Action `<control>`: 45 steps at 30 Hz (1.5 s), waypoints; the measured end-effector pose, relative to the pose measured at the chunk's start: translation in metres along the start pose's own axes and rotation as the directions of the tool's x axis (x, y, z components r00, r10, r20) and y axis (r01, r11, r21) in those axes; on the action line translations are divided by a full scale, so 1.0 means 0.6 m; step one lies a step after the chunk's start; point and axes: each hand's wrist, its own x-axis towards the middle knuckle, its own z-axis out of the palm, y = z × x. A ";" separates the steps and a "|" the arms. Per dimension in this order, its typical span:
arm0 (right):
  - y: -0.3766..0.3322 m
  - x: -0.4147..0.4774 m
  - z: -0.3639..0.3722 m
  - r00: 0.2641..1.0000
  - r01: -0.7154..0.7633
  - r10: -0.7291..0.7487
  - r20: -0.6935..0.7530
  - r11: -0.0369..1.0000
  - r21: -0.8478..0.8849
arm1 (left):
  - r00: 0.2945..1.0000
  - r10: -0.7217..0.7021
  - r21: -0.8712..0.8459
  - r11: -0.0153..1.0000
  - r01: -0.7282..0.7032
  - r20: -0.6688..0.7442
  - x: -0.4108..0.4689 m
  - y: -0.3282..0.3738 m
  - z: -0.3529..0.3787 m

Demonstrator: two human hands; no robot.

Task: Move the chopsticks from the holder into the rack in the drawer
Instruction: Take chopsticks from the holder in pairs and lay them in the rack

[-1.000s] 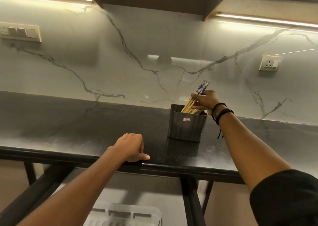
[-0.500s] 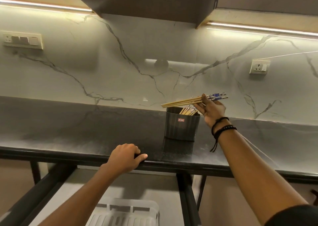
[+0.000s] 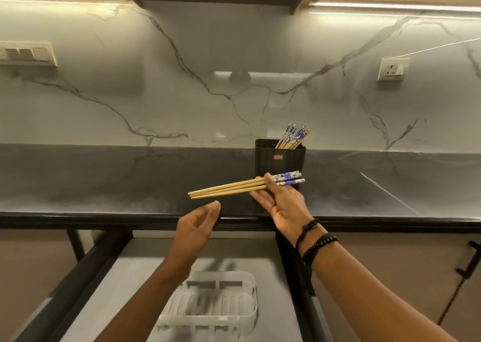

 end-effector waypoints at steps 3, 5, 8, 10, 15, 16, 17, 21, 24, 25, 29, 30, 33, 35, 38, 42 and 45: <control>0.040 -0.021 -0.007 0.997 -0.072 0.071 0.032 0.997 0.036 | 0.988 -0.140 -0.299 0.942 0.153 0.065 -0.012 0.002 0.001; 0.062 -0.033 -0.012 0.994 -0.100 0.099 0.050 0.994 0.036 | 0.984 -0.172 -0.411 0.894 0.176 0.046 -0.018 0.005 0.001; 0.078 -0.047 -0.020 0.989 -0.138 0.137 0.057 0.990 0.028 | 0.988 -0.152 -0.584 0.801 0.132 0.015 -0.026 0.010 0.004; 0.082 -0.053 -0.028 0.988 -0.139 0.137 0.072 0.990 0.023 | 0.988 -0.153 -0.631 0.767 0.118 0.000 -0.030 0.013 0.007; 0.076 -0.054 -0.055 0.988 -0.086 0.086 0.131 0.996 -0.004 | 0.981 -0.191 -0.665 0.736 0.128 -0.023 -0.027 0.017 -0.009; 0.073 -0.053 -0.060 0.988 -0.081 0.078 0.130 0.996 0.021 | 0.979 -0.202 -0.672 0.729 0.131 -0.028 -0.025 0.018 -0.016; 0.069 -0.052 -0.064 0.989 -0.079 0.072 0.132 0.996 0.048 | 0.978 -0.208 -0.680 0.721 0.131 -0.032 -0.023 0.018 -0.022; 0.061 -0.055 -0.063 0.987 -0.073 0.060 0.148 0.994 0.079 | 0.977 -0.211 -0.699 0.700 0.142 -0.013 -0.017 0.017 -0.039; 0.055 -0.058 -0.055 0.985 -0.064 0.052 0.164 0.995 0.073 | 0.976 -0.217 -0.714 0.682 0.158 0.009 -0.018 0.019 -0.044; 0.053 -0.059 -0.052 0.985 -0.064 0.050 0.166 0.995 0.079 | 0.976 -0.217 -0.725 0.670 0.163 0.019 -0.018 0.019 -0.045; 0.053 -0.059 -0.039 0.983 -0.075 0.052 0.178 0.990 0.123 | 0.978 -0.207 -0.749 0.641 0.166 0.040 -0.018 0.020 -0.051; 0.055 -0.060 -0.036 0.981 -0.074 0.049 0.185 0.988 0.134 | 0.978 -0.206 -0.757 0.632 0.163 0.038 -0.018 0.021 -0.052; 0.065 -0.063 -0.029 0.976 -0.077 0.045 0.213 0.987 0.143 | 0.979 -0.202 -0.775 0.612 0.154 0.035 -0.016 0.023 -0.060; 0.074 -0.067 -0.029 0.972 -0.090 0.056 0.230 0.986 0.141 | 0.978 -0.208 -0.767 0.622 0.158 0.033 -0.016 0.021 -0.067; 0.083 -0.068 -0.032 0.966 -0.122 0.085 0.246 0.983 0.138 | 0.975 -0.218 -0.755 0.632 0.176 0.044 -0.012 0.015 -0.075; 0.082 -0.066 -0.040 0.947 -0.146 0.108 0.303 0.983 0.109 | 0.974 -0.219 -0.744 0.642 0.186 0.055 -0.007 0.010 -0.076; 0.083 -0.064 -0.047 0.936 -0.155 0.118 0.332 0.984 0.089 | 0.973 -0.223 -0.730 0.655 0.197 0.063 -0.005 0.008 -0.076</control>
